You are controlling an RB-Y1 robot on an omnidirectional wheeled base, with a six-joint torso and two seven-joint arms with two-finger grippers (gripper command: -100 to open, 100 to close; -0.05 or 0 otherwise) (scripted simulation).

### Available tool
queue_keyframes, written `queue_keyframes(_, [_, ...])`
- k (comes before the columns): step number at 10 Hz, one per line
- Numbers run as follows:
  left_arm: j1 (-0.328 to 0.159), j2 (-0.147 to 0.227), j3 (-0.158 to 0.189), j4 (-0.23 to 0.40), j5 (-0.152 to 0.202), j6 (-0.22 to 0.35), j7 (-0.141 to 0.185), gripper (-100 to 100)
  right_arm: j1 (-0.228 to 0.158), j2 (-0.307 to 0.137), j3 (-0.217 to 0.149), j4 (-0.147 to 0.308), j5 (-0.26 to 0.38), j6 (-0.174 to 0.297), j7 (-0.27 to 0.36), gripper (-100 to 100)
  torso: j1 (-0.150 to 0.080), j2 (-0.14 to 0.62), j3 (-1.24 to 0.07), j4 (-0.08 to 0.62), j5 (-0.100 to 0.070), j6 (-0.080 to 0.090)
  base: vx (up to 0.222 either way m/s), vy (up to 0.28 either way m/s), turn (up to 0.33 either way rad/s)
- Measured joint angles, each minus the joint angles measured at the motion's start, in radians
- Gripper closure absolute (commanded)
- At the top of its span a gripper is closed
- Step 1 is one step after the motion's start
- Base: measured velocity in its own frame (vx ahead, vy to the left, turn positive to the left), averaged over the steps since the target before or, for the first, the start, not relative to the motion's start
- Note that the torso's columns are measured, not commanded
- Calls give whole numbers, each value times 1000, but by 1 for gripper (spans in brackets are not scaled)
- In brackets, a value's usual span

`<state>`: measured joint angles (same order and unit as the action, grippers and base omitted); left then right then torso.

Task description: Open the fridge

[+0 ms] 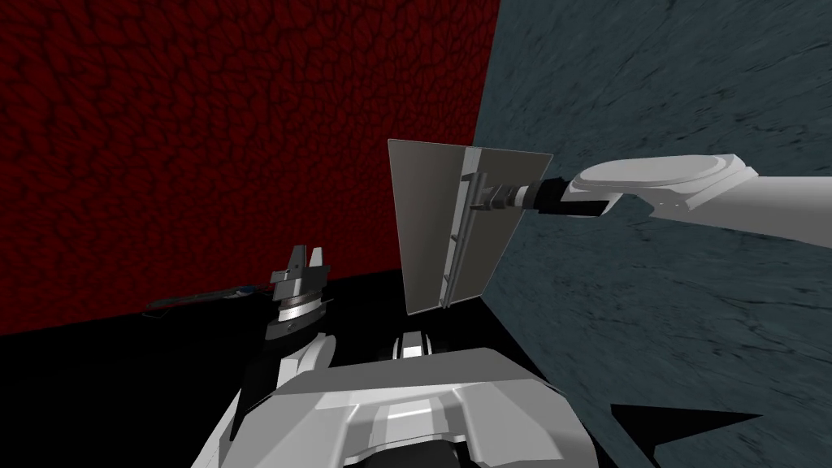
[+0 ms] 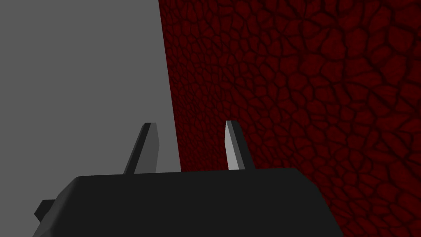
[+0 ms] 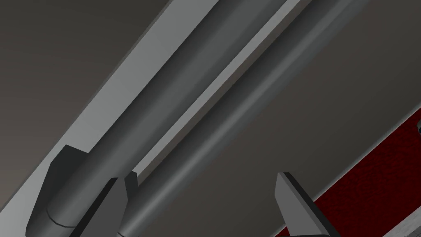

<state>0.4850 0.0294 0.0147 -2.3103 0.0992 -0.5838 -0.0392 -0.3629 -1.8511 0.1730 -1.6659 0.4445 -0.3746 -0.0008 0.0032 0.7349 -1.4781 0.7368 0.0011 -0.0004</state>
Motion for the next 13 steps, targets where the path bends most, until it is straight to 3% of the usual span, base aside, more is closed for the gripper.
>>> queue_keyframes(1, [0,0,0,0,0,0,0,0,-31,-4,24,6,28,-4,-8,-100,-2,0,-1,1,1,-4,21,30,-2])
queue_keyframes(3, [0,0,0,0,0,0,0,0,-47,-5,35,12,34,-11,-14,-100,-1,-2,-3,2,3,-5,14,1,0])
queue_keyframes(5, [0,0,0,0,0,0,0,0,-126,-10,69,29,114,-21,-52,-100,2,-4,-4,0,3,-3,51,46,-44])
queue_keyframes(6, [0,0,0,0,0,0,0,0,-89,-46,45,20,66,-13,-30,-100,2,-3,-4,1,4,-4,45,49,-48])
queue_keyframes(8, [0,0,0,0,0,0,0,0,-121,-68,42,37,109,-19,-29,-100,3,-4,-5,1,4,-5,57,58,-40])
queue_keyframes(10, [0,0,0,0,0,0,0,0,-126,-80,43,46,109,-28,-24,-100,2,-4,-5,0,4,-6,-1,8,-40])
queue_keyframes(11, [0,0,0,0,0,0,0,0,-126,-80,44,46,109,-28,-24,100,1,-3,-3,-1,2,-5,-8,-4,-12])
queue_keyframes(13, [0,0,0,0,0,0,0,0,-120,-87,44,57,127,-22,-43,100,5,4,2,1,1,0,-61,168,-182])
